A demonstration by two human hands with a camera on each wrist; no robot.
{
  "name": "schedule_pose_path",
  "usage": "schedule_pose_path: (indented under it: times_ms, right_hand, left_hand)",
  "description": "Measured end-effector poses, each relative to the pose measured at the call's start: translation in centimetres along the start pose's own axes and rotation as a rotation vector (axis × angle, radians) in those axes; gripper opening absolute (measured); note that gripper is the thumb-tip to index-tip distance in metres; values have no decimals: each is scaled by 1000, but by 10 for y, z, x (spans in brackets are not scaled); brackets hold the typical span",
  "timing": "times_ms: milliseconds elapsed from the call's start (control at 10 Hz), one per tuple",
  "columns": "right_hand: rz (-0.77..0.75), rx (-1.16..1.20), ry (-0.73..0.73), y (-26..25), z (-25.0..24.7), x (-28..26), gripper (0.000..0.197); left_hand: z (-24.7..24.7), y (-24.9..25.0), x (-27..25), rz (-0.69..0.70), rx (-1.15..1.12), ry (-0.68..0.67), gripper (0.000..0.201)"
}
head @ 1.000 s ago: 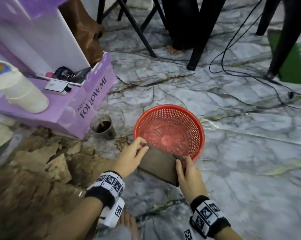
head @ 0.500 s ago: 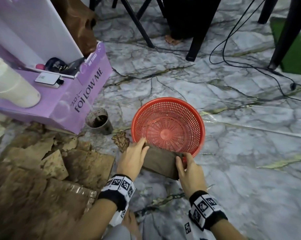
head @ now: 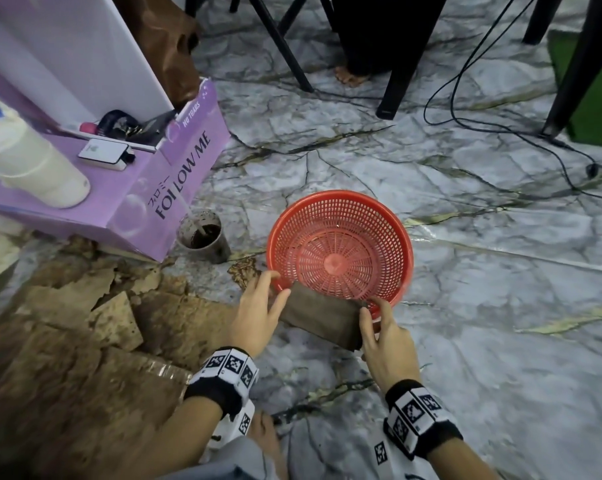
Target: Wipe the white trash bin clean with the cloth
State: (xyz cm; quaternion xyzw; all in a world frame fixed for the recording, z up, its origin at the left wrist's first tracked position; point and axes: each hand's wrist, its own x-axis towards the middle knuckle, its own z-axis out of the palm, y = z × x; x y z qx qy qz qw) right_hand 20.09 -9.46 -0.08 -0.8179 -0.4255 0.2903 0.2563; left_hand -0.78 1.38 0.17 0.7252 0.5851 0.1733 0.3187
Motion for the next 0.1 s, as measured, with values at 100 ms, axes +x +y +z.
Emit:
schedule_pose_path:
  times_ms: [100]
  right_hand:
    - [36, -81, 48, -4, -11, -4, 38]
  left_hand:
    - [-17, -9, -4, -53, -6, 46, 24]
